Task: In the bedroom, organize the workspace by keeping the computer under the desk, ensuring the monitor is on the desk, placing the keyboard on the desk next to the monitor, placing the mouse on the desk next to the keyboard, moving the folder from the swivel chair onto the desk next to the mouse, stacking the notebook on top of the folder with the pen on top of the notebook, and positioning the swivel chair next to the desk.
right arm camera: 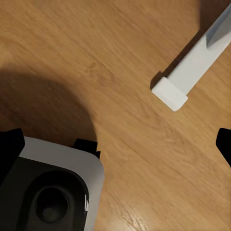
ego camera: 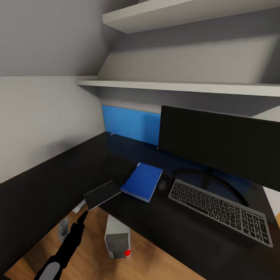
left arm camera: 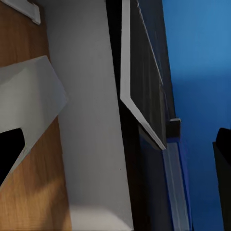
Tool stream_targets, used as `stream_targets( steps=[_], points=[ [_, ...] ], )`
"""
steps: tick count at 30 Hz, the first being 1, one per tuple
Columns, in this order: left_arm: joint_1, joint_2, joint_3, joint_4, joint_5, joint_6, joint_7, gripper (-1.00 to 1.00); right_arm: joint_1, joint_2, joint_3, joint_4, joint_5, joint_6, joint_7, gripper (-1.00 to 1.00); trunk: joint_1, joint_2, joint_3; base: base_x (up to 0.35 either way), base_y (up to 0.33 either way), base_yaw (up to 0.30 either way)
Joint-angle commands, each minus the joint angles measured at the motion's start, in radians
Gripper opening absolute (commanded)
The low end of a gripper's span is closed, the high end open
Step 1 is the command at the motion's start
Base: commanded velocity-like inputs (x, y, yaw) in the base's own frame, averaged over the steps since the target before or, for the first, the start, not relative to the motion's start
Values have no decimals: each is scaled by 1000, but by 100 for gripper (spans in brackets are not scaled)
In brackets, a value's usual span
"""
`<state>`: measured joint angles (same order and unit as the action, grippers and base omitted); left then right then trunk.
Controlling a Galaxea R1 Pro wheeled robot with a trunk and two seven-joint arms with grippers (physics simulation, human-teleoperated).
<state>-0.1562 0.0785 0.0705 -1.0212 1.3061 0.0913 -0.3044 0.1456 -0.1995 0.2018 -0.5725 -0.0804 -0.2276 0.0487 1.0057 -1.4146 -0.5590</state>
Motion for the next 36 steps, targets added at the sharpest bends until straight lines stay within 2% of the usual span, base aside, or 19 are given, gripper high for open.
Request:
stream_targets(
  steps=[1, 22, 36],
  points=[
    [-2, 0, 2, 6, 11, 10, -4, 100, 0, -1, 4, -1, -9, -2, 2, 100, 0, 0, -1, 32, 9, 0],
    [-22, -5, 2, 42, 8, 8, -3, 100, 0, -3, 4, -1, -10, -4, 2, 100, 0, 0, -1, 7, 2, 0],
    [-26, -10, -1, 46, 6, 1, -6, 100, 0, -3, 5, -1, -9, -4, 2, 100, 0, 0, -1, 109, 0, 0]
  ],
)
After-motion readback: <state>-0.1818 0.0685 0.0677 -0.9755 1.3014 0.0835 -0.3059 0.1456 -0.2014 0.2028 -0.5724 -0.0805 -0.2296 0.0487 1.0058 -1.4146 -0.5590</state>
